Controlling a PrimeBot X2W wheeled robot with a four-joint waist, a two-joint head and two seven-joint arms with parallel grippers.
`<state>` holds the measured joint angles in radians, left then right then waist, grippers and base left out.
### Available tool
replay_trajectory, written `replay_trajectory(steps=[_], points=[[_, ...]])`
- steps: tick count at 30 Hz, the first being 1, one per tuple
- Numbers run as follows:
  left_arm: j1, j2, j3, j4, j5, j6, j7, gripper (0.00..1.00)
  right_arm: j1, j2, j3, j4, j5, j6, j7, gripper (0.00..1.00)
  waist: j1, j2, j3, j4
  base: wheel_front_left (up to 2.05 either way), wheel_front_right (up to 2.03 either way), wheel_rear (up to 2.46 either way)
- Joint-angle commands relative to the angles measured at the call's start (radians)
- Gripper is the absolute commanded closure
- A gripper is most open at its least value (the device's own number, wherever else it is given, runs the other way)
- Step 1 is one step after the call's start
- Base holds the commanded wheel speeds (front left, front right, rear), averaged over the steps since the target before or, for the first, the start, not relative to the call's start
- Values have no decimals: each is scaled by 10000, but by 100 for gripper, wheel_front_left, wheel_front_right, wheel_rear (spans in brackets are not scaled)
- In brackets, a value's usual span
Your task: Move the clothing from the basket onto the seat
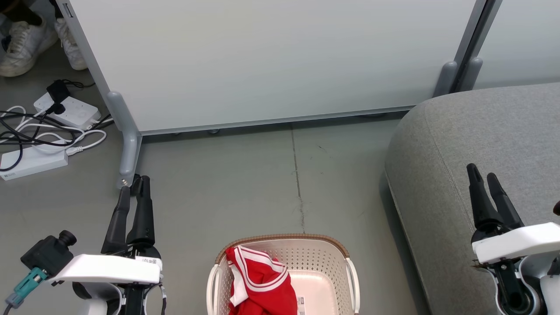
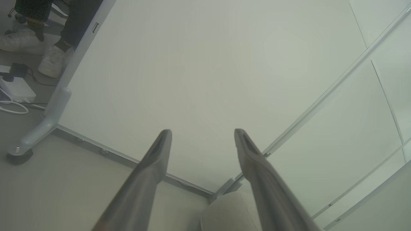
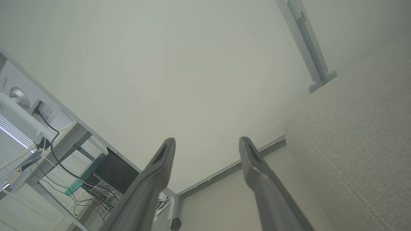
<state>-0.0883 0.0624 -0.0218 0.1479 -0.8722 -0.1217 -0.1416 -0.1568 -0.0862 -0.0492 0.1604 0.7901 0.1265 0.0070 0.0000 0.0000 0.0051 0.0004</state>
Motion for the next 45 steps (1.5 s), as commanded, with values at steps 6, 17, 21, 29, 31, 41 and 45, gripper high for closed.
replay_trajectory(steps=[6,17,21,29,31,41,45], points=[[-245,244,-120,-13,1395,192,-181,0,-246,-150,353,-66,-1224,46,-383,0,0,0,-24,-15,0,0,0],[-206,344,-127,371,2682,454,-359,0,-282,-174,726,296,-2639,50,-793,0,0,0,-34,-13,0,0,0],[-198,373,-106,507,3123,546,-435,0,-289,-139,767,494,-3131,52,-954,0,0,0,-44,-8,0,0,0],[-184,445,-67,710,3939,707,-560,0,-341,-51,778,872,-3971,53,-1247,0,0,0,-58,10,0,0,0],[-195,459,-69,772,4141,732,-593,0,-353,-31,778,966,-4159,51,-1315,0,0,0,-56,14,0,0,0],[-270,495,-79,1120,5058,873,-750,0,-446,38,857,1362,-4943,53,-1656,0,0,0,-49,14,0,0,0],[-307,512,-35,1277,5351,913,-803,0,-479,63,944,1504,-5239,55,-1781,0,0,0,-39,7,0,0,0]])
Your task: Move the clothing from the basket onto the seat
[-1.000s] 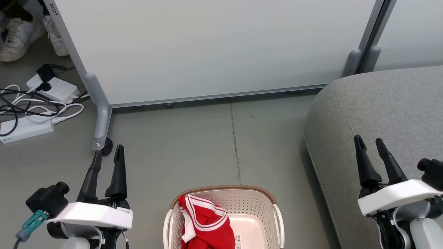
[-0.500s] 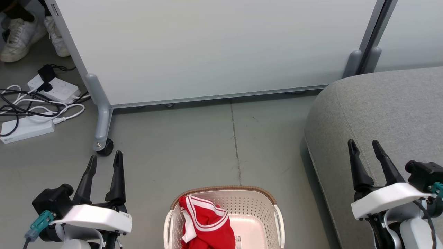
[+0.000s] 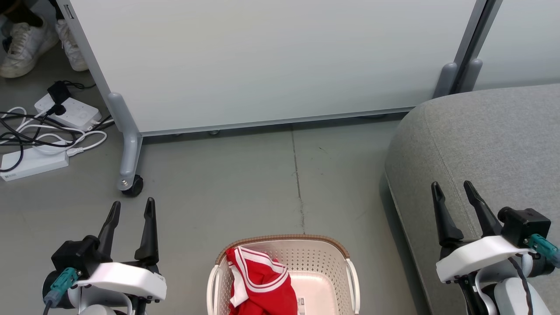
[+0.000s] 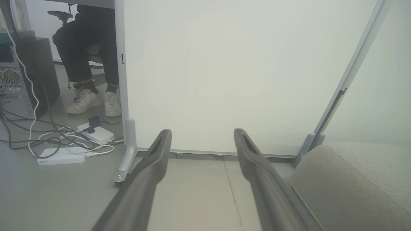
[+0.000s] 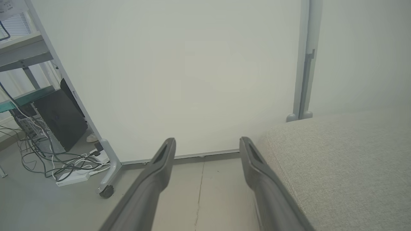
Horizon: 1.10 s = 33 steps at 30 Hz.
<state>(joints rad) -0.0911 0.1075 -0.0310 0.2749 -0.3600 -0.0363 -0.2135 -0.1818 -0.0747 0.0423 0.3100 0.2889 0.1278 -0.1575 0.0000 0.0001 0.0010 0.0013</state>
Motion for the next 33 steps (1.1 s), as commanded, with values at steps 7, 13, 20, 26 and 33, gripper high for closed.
replay_trajectory(steps=[7,13,20,26,33], points=[[-306,48,137,314,672,141,-174,0,-241,8,109,251,-627,42,-351,0,0,-1,9,1,0,0,0],[-374,25,202,607,995,175,-251,0,-273,62,186,440,-849,44,-517,0,0,-1,15,20,0,0,0],[-518,4,210,967,1492,256,-348,0,-357,105,206,645,-1162,45,-733,0,0,-1,68,37,0,0,0],[-612,63,263,1300,1817,284,-422,0,-371,141,263,915,-1301,47,-876,0,0,-1,54,47,0,0,0],[-693,72,247,1615,2170,315,-493,0,-394,173,291,1148,-1461,48,-1055,0,0,-1,35,77,0,0,0]])
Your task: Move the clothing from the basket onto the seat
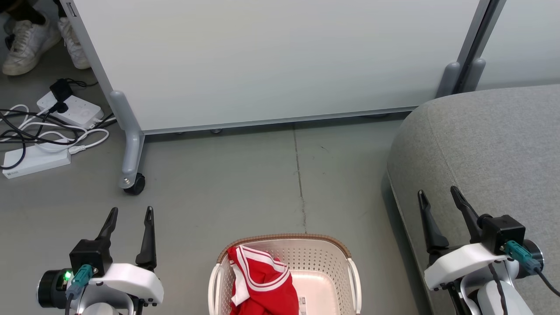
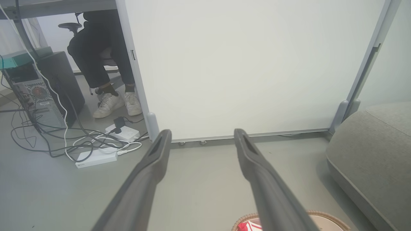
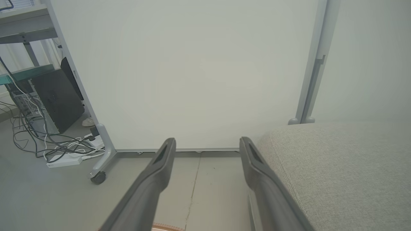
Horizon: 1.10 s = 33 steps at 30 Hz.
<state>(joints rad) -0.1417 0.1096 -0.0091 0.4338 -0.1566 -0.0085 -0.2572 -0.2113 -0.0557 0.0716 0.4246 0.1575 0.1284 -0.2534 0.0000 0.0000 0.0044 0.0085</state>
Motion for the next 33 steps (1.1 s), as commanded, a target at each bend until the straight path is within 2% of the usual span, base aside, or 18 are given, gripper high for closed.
replay_trajectory(steps=[1,24,33], points=[[-183,58,22,67,199,45,-73,0,-99,-15,0,34,-183,42,-113,0,0,0,2,10,0,0,0],[-247,78,-41,357,-1,180,-76,0,-202,9,-48,227,-29,34,-150,0,0,0,-39,30,0,0,0],[-900,-193,-1063,483,418,-174,-26,0,-535,9,68,24,-84,34,-139,0,0,0,568,-321,0,0,0]])
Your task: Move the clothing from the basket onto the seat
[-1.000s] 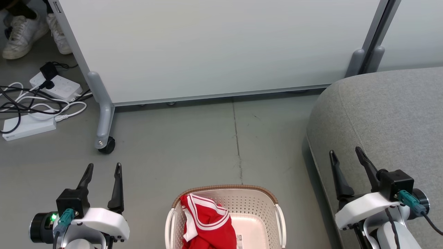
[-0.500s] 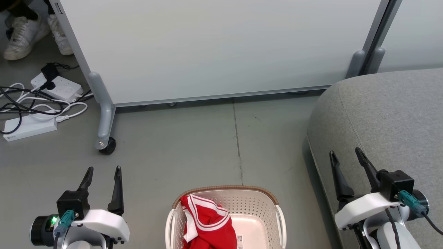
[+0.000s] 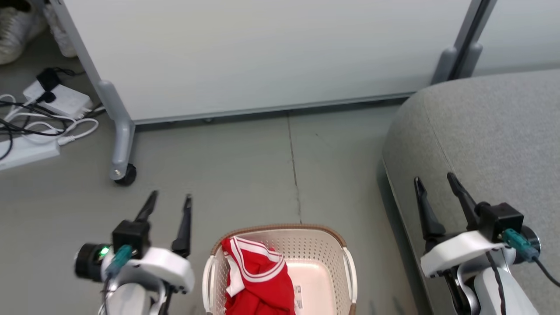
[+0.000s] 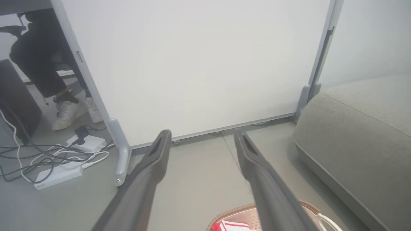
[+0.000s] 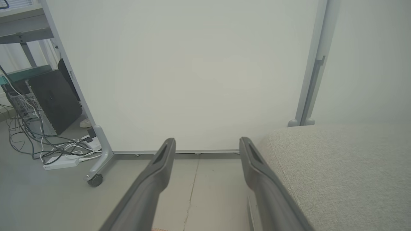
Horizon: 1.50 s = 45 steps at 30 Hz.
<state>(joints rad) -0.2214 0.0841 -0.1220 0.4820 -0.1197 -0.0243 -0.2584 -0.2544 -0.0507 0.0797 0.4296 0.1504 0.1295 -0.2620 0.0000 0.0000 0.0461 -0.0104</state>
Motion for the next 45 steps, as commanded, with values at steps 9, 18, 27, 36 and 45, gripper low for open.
replay_trajectory(steps=[9,18,27,36,45], points=[[-1484,-196,-1512,1119,436,-546,242,0,-887,-27,273,-906,60,22,-29,0,0,0,2182,-1106,0,0,0],[-3051,-256,-2818,3111,854,-876,530,0,-1655,-12,842,-2040,840,22,-52,0,0,0,4606,-2323,0,0,0],[-4378,417,-3406,5360,1295,-963,981,0,-2082,-12,1487,-3235,1859,22,-38,0,0,0,6613,-3648,0,0,0],[-5292,1371,-3668,6670,1626,-928,1583,0,-2295,-6,1884,-4105,2679,22,-39,0,0,0,8128,-4693,0,0,0],[-5930,1760,-3926,7570,1740,-870,2676,0,-2118,-8,2013,-4678,3010,22,-40,0,0,0,8707,-4945,0,0,0]])
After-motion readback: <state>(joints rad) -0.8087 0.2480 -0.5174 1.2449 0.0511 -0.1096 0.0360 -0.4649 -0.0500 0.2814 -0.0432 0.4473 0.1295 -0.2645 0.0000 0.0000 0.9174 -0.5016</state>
